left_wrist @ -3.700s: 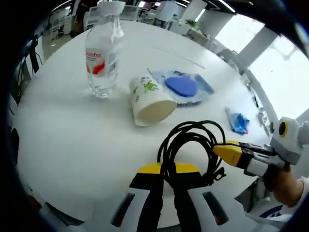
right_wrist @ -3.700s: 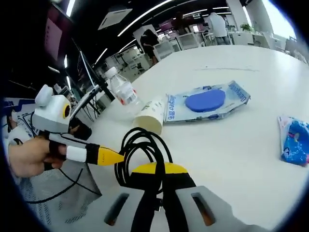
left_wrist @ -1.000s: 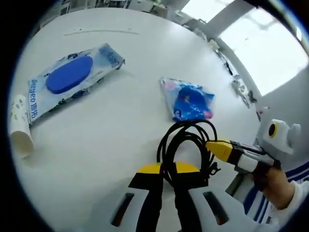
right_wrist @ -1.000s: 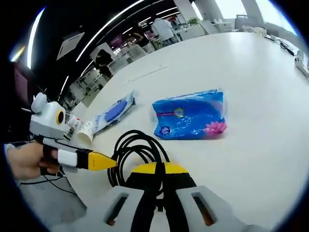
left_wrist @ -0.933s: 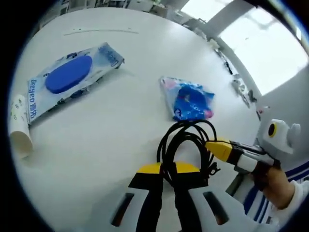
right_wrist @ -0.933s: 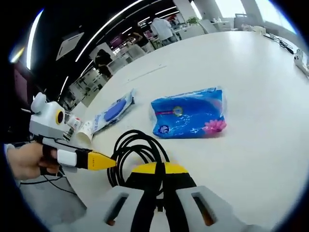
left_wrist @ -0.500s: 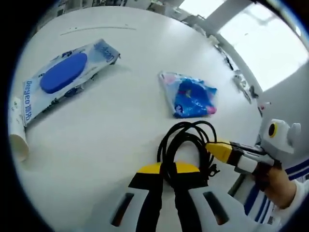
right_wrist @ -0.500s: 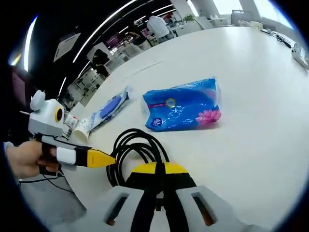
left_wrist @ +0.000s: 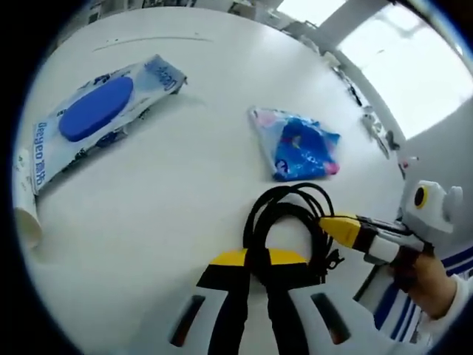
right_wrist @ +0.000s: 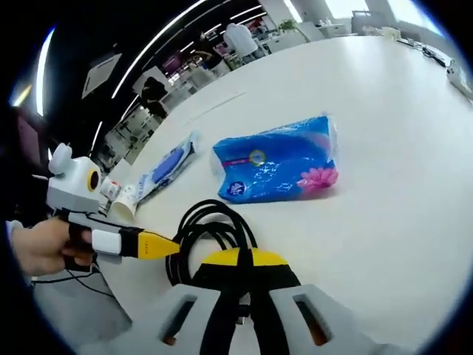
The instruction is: Arrange the tabletop items into an orderly group along one side of the table until the central work area is clear of visible clutter.
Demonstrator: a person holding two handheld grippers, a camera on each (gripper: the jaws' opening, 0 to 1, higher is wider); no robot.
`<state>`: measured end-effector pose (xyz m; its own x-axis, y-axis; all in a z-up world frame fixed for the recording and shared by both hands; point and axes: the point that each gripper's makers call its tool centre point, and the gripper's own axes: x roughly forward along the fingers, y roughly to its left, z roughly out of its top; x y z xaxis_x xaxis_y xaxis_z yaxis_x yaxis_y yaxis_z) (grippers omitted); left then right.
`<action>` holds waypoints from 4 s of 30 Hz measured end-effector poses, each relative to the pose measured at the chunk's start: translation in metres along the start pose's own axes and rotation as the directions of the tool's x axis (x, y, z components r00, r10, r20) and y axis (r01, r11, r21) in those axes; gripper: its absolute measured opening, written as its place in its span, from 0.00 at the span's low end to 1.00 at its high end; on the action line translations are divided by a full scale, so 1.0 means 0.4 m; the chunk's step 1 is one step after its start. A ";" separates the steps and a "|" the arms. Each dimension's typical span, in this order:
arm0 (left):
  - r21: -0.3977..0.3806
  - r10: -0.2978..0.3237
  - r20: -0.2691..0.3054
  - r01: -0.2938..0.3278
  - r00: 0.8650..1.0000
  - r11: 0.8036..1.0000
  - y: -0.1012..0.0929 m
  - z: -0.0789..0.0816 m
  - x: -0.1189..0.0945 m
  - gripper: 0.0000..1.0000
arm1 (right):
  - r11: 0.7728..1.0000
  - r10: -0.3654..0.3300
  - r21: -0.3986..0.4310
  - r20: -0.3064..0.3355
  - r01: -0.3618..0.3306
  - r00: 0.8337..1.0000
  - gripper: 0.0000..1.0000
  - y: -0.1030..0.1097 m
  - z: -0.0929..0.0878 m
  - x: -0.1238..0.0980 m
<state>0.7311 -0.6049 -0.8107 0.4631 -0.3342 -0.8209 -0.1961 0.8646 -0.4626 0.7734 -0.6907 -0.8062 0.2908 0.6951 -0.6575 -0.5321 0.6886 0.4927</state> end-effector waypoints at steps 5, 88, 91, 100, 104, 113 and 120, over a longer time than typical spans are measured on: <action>-0.001 -0.004 0.003 0.004 1.000 1.000 0.002 0.002 0.004 0.03 | 0.999 0.021 0.034 0.011 -0.022 1.000 0.00 -0.005 -0.002 0.001; -0.038 0.138 0.356 -0.133 0.924 0.990 0.249 0.065 -0.326 0.40 | 0.957 0.074 -0.284 0.049 -0.057 0.996 0.35 0.270 0.094 0.070; -0.053 0.139 0.363 -0.128 0.921 0.990 0.263 0.063 -0.336 0.40 | 0.954 0.065 -0.297 0.039 -0.050 0.997 0.34 0.273 0.090 0.079; 0.020 0.132 0.390 -0.152 0.912 0.988 0.257 0.074 -0.363 0.40 | 0.949 0.064 -0.312 0.031 -0.052 0.997 0.34 0.283 0.095 0.092; 0.000 0.113 0.427 -0.125 0.897 0.992 0.250 0.142 -0.380 0.41 | 0.952 0.066 -0.303 0.044 -0.049 0.997 0.34 0.275 0.137 0.097; -0.063 0.168 0.436 -0.157 0.884 0.986 0.314 0.227 -0.391 0.41 | 0.949 0.064 -0.314 0.085 -0.034 0.994 0.34 0.276 0.239 0.100; -0.112 0.250 0.420 -0.224 0.872 0.968 0.349 0.249 -0.393 0.43 | 0.945 0.058 -0.327 0.080 -0.029 0.995 0.34 0.254 0.285 0.148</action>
<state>0.7171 -0.3944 -0.7127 0.7182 0.0826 -0.6909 -0.3904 0.8697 -0.3019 0.8272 -0.5561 -0.7302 0.3225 0.7482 -0.5798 -0.7708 0.5631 0.2979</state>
